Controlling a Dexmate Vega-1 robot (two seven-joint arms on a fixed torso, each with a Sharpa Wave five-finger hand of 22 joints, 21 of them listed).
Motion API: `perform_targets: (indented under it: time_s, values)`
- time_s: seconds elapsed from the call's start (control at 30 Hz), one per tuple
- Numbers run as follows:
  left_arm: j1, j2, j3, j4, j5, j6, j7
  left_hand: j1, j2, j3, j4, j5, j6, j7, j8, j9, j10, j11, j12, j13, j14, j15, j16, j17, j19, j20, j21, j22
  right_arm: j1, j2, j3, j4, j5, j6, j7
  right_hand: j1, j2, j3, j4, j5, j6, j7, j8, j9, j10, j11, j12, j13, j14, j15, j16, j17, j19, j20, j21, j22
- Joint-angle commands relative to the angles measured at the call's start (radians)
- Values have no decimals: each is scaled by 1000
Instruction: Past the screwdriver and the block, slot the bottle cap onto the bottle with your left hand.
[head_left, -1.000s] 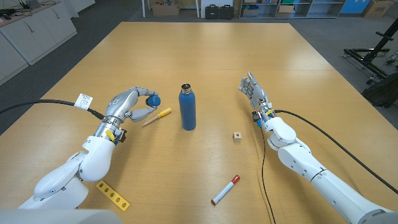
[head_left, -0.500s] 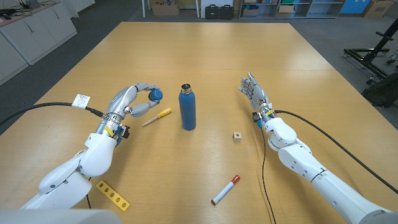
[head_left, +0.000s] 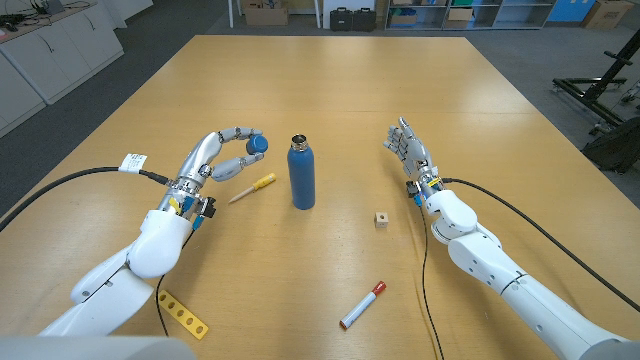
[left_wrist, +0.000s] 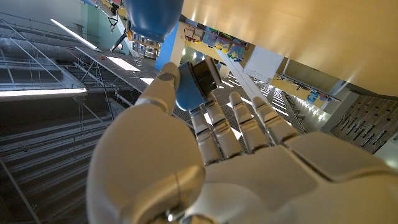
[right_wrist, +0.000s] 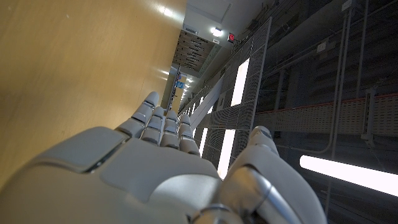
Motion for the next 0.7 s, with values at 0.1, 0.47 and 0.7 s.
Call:
perform_targets:
  time_s: [0.1, 0.47, 0.7]
  values:
    - [-44, -27, 25, 37, -50, -83, -7, -4, 18, 29, 20, 8, 69, -62, 3, 5, 83, -75, 5, 5, 11, -163, 0, 2, 6, -1, -1, 2, -7, -2, 5, -2, 0, 12, 0, 4, 9, 0, -4, -2, 7, 5, -1, 4, 13, 2, -2, 3, 8, 0, 0, 4, 10, -1, -2, 1]
    - [-49, -59, 22, 52, -60, -129, 21, -5, 19, 31, 21, 8, 70, -62, 2, 5, 84, -75, 4, 5, 13, -164, 0, 3, 10, -1, 0, 2, -12, -4, 11, -4, 6, 12, -1, 4, 9, 0, -4, -2, 6, 5, -1, 4, 13, 3, -2, 3, 9, 1, 1, 4, 12, -2, -4, 1]
    - [-58, -73, 22, 61, -104, -153, 8, -12, 21, 31, 24, 8, 79, -60, 4, 6, 91, -74, 4, 6, 18, -162, 1, 3, 13, -1, 0, 2, -8, -4, 10, 2, 6, 12, 3, 4, 9, 0, -5, -2, 6, 5, -1, 4, 13, 2, -2, 3, 9, 0, 0, 4, 12, -1, -5, 1]
